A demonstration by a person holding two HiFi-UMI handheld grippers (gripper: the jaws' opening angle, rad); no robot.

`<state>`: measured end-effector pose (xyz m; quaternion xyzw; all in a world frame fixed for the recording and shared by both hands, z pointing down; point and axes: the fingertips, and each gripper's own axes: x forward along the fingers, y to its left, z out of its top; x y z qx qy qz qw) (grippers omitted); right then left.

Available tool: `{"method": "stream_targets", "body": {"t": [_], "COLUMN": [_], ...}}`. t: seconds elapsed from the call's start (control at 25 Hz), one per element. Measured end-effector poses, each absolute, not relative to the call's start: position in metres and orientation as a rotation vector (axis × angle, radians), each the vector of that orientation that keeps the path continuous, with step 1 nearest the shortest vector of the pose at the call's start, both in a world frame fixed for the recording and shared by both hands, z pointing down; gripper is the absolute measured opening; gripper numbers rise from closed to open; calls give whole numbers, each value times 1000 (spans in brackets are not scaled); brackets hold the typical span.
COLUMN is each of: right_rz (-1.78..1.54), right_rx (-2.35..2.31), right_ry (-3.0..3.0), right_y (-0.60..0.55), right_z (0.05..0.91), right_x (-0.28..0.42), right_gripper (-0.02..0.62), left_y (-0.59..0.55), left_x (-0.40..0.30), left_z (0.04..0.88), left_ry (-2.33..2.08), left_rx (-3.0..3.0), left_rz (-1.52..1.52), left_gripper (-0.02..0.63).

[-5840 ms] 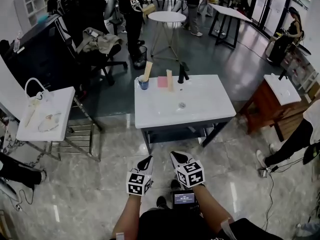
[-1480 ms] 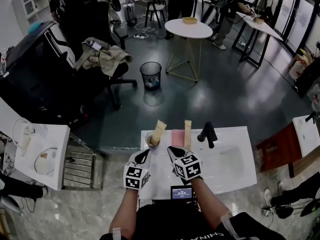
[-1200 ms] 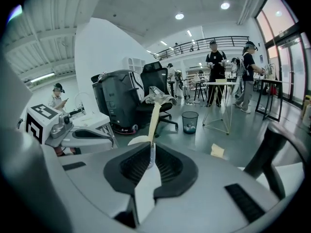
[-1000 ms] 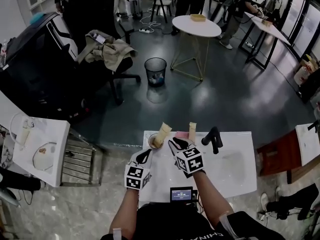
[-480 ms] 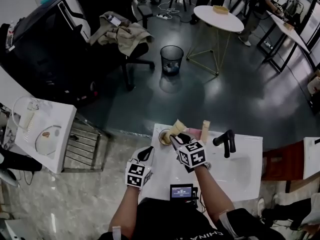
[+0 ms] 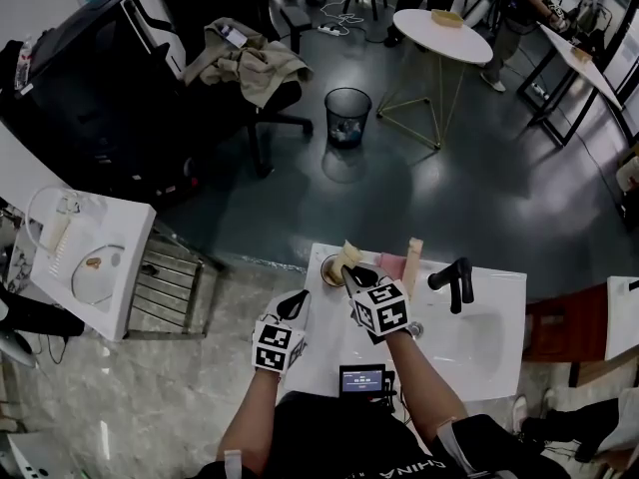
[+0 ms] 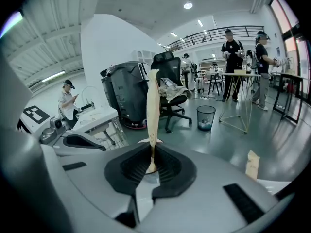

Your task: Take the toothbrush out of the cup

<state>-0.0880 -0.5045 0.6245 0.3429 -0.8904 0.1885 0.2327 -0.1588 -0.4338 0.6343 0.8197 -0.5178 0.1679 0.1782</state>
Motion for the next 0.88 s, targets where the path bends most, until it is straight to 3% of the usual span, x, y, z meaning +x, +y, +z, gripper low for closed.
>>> {"method": "stream_targets", "body": {"t": [0.88], "right_rz": [434], "right_rx": [1140], "right_ry": [-2636], "right_y": [-489], "right_z": [525], "right_x": [-58], "right_gripper": [26], "left_y": [-428], "left_x": [-134], "left_z": [595], "left_ry": [-1453], "left_rx": [2466], "left_rz": [470], "left_gripper": [9]}}
